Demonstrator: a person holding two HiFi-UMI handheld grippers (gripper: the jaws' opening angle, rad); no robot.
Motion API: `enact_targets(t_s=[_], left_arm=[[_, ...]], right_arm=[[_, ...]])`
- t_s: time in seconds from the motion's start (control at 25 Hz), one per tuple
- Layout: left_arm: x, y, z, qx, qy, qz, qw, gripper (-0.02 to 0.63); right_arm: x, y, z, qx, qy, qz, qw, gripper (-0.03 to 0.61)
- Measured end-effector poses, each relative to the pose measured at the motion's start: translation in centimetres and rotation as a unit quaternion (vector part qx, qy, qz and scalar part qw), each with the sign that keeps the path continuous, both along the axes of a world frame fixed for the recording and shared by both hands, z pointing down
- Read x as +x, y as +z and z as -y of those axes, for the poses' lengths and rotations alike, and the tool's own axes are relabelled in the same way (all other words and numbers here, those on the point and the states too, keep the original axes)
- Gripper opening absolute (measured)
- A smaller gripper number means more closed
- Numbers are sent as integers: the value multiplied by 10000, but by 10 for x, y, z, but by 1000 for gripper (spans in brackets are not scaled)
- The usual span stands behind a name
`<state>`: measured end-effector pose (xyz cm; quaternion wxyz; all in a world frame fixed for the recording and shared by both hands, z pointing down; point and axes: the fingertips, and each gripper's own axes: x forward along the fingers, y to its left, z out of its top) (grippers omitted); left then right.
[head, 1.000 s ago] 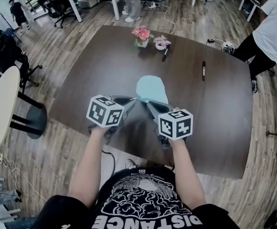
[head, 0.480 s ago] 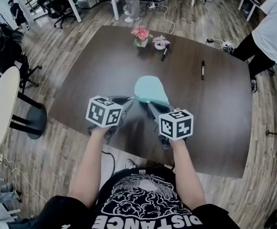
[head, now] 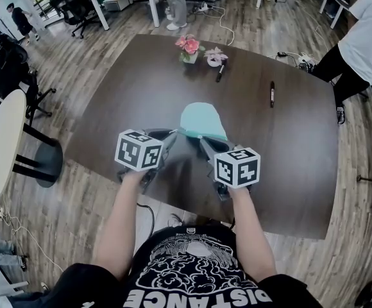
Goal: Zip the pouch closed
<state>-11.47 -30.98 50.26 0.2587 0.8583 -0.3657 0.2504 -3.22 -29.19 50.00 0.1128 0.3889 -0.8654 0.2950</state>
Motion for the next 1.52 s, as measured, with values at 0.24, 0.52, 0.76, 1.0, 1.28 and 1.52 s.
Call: enact_targets(t_s=[0.24, 0.52, 0.76, 1.0, 1.28, 1.52], left_arm=[[-8, 1, 2, -8, -158, 17, 9999, 21], [-10, 2, 5, -24, -193, 15, 9998, 21], [-11, 2, 4, -27, -210, 10, 9998, 21], [-14, 6, 8, -13, -305, 62, 9995, 21], [-18, 7, 9, -26, -402, 83, 9992, 21], [-25, 9, 10, -42, -554, 118, 9984, 21]], right_arm=[[4, 1, 1, -27, 57, -17, 10000, 5], [2, 1, 4, -21, 22, -37, 10000, 5], [2, 0, 2, -17, 14, -39, 10000, 6], [3, 3, 5, -9, 33, -47, 10000, 6], [4, 3, 6, -15, 30, -43, 10000, 5], [7, 4, 6, -18, 80, -48, 10000, 5]])
